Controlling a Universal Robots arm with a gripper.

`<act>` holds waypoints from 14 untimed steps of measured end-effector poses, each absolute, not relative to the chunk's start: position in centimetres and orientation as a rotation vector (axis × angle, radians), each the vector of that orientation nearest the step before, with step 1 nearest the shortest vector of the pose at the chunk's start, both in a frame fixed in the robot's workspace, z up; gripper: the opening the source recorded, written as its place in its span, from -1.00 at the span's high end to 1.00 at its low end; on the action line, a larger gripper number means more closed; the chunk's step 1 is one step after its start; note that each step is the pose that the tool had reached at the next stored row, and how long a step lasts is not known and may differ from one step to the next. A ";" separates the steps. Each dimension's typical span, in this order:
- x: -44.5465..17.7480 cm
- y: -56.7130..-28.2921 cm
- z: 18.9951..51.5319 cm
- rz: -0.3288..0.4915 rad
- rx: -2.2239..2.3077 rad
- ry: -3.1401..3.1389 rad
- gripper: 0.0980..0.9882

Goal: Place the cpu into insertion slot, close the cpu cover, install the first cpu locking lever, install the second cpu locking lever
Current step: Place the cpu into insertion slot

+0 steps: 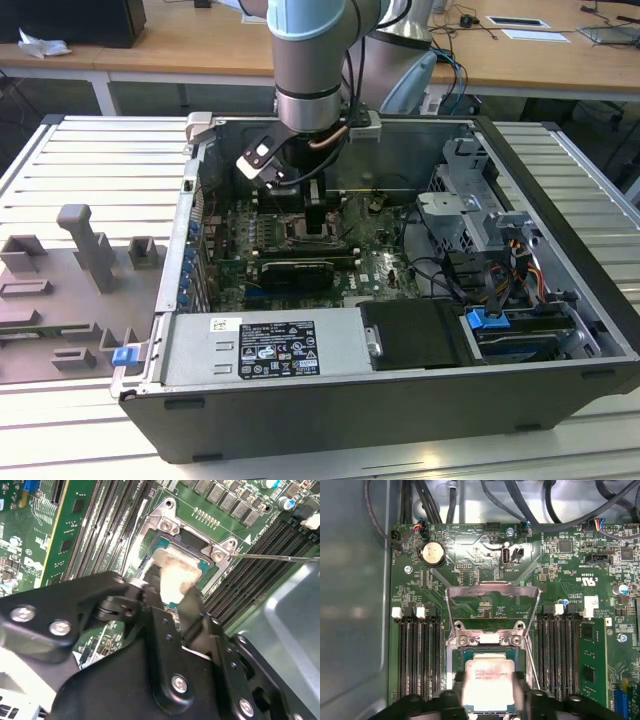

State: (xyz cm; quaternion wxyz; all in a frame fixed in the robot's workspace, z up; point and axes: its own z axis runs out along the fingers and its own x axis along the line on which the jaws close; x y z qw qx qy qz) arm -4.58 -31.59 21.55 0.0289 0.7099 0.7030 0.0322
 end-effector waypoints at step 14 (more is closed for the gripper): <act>-4.6 -31.6 22.5 0.099 2.190 2.169 0.98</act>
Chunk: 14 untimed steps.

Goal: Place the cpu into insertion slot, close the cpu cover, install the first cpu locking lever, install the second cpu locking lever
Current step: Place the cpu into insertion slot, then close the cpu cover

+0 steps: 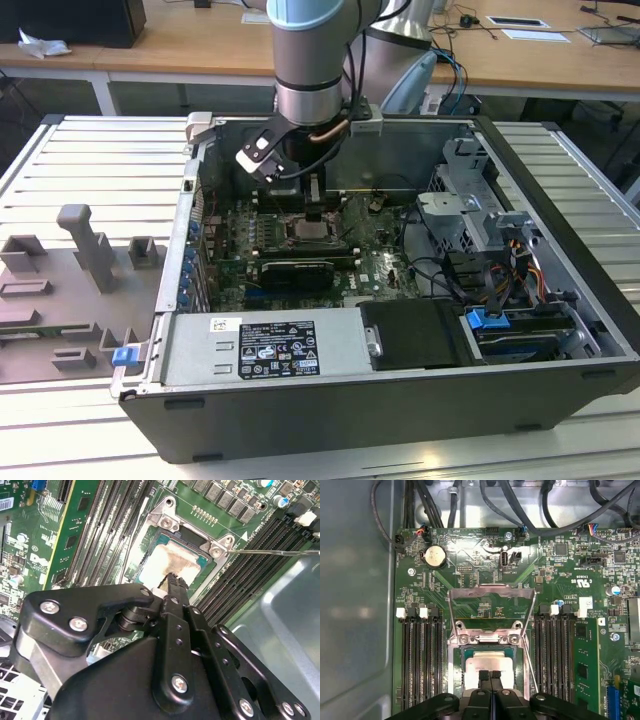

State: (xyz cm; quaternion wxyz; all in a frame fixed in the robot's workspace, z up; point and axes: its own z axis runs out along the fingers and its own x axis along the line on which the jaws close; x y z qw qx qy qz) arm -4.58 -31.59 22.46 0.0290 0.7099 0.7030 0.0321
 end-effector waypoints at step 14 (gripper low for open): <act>-4.6 -31.6 23.5 0.099 2.190 2.169 0.98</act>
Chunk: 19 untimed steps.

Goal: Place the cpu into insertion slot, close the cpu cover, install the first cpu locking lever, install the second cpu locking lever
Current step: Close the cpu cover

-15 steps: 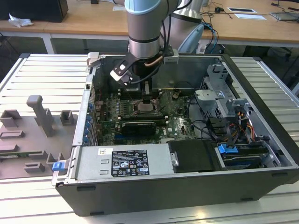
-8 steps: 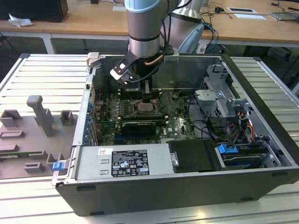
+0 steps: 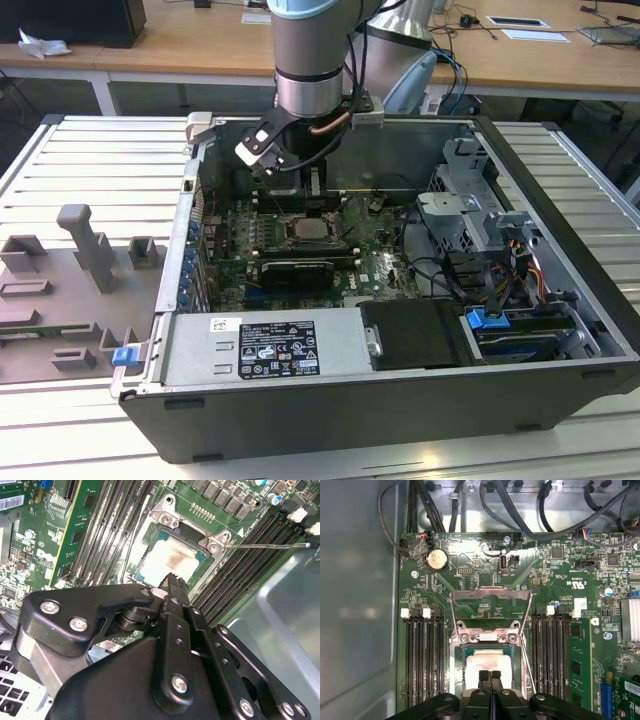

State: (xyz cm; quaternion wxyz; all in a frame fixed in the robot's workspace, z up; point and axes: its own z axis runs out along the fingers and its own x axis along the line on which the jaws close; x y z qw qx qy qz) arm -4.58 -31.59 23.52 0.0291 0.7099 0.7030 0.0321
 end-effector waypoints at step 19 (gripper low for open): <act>-4.6 -31.6 24.6 0.100 2.188 2.171 0.98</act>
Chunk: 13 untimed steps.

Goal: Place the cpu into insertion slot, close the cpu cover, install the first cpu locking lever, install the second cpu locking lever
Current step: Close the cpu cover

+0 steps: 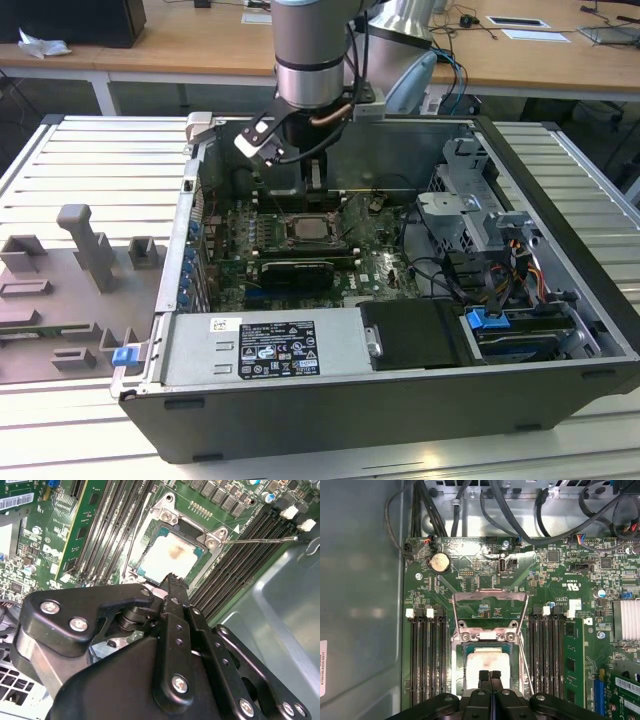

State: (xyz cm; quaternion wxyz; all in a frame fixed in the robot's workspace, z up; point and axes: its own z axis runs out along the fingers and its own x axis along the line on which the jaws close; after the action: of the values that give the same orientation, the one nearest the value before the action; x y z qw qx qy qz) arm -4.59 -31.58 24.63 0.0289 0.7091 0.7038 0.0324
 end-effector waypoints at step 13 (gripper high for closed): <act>-4.6 -31.6 25.5 0.100 2.186 2.173 0.98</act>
State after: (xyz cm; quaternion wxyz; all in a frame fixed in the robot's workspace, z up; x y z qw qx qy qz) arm -4.59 -31.59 25.45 0.0289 0.7086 0.7043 0.0323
